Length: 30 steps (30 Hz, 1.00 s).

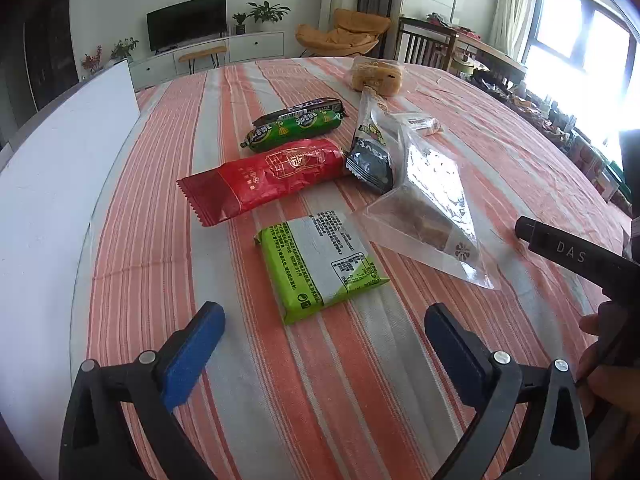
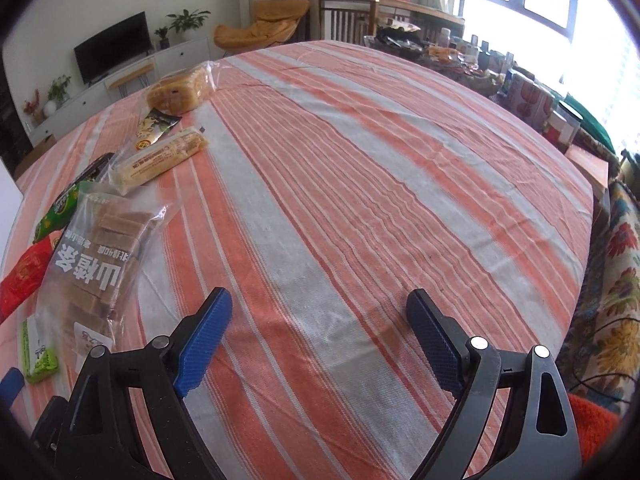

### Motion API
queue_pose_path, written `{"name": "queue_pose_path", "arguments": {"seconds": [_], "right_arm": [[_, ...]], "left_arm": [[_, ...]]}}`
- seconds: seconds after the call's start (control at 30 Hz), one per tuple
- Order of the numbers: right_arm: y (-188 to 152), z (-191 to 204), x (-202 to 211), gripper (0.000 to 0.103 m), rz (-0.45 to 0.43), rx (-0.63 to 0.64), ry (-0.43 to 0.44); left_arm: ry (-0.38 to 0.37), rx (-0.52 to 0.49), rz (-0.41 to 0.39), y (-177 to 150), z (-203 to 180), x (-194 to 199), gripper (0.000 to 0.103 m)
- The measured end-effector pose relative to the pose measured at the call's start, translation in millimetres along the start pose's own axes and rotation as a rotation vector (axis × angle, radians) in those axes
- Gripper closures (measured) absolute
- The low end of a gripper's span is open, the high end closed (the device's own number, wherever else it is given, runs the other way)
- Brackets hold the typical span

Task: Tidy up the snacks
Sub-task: 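Bring the left tool back over the red-wrapped snack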

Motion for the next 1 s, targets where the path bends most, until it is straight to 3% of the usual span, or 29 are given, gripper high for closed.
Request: {"name": "queue_pose_path", "arguments": {"seconds": [1.0], "right_arm": [[-2.9, 1.5, -0.8, 0.01, -0.013, 0.017, 0.02]], "left_arm": [[0.037, -0.055, 0.032, -1.0, -6.4, -5.4, 0.0]]}}
Point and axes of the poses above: each gripper's, at about its wrist camera, not at the fingertips, and x roughly against the way its jaws point, z to its left, y to its top, the point moved 8 cm from there along -x, roughly the way its jaws point, and after that the axes turned 2 degrees about -y, right-handed, at the moved point
